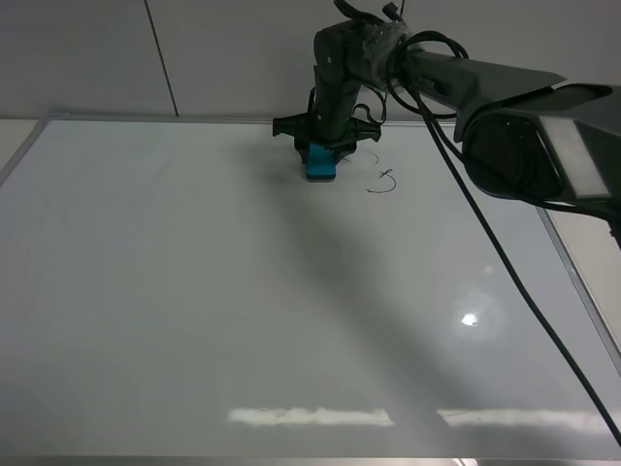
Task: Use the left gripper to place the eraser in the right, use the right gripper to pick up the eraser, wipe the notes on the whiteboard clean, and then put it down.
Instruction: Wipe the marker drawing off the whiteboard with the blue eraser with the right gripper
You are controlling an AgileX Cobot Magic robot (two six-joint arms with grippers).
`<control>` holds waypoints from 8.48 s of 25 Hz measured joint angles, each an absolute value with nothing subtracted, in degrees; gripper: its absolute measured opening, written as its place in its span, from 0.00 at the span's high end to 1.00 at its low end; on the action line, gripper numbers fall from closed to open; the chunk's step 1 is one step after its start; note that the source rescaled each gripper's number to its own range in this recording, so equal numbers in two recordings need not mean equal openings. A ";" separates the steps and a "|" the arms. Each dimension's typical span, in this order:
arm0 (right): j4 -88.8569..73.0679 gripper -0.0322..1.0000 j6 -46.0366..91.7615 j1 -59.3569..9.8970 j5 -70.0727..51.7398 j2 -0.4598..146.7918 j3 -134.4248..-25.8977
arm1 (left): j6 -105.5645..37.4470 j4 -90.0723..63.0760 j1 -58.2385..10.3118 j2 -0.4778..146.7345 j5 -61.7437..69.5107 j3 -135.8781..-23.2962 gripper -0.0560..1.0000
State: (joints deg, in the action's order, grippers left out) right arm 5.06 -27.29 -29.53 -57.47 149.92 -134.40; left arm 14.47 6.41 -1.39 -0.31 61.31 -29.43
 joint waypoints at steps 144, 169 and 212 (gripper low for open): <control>-2.63 0.94 -0.33 -26.11 -38.23 127.47 -91.54 | 14.47 6.53 -1.39 -0.31 61.31 -29.43 0.00; 5.53 0.94 -13.03 -15.55 -37.48 127.70 -91.36 | 14.47 6.53 -1.39 -0.31 61.31 -29.43 0.00; 8.41 0.94 -7.77 -22.32 -45.25 132.23 -100.72 | 14.47 6.53 -1.39 -0.31 61.31 -29.43 0.00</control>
State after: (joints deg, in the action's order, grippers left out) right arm 8.41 -7.77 -22.32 -45.25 132.23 -100.72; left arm 14.47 6.53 -1.39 -0.31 61.31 -29.43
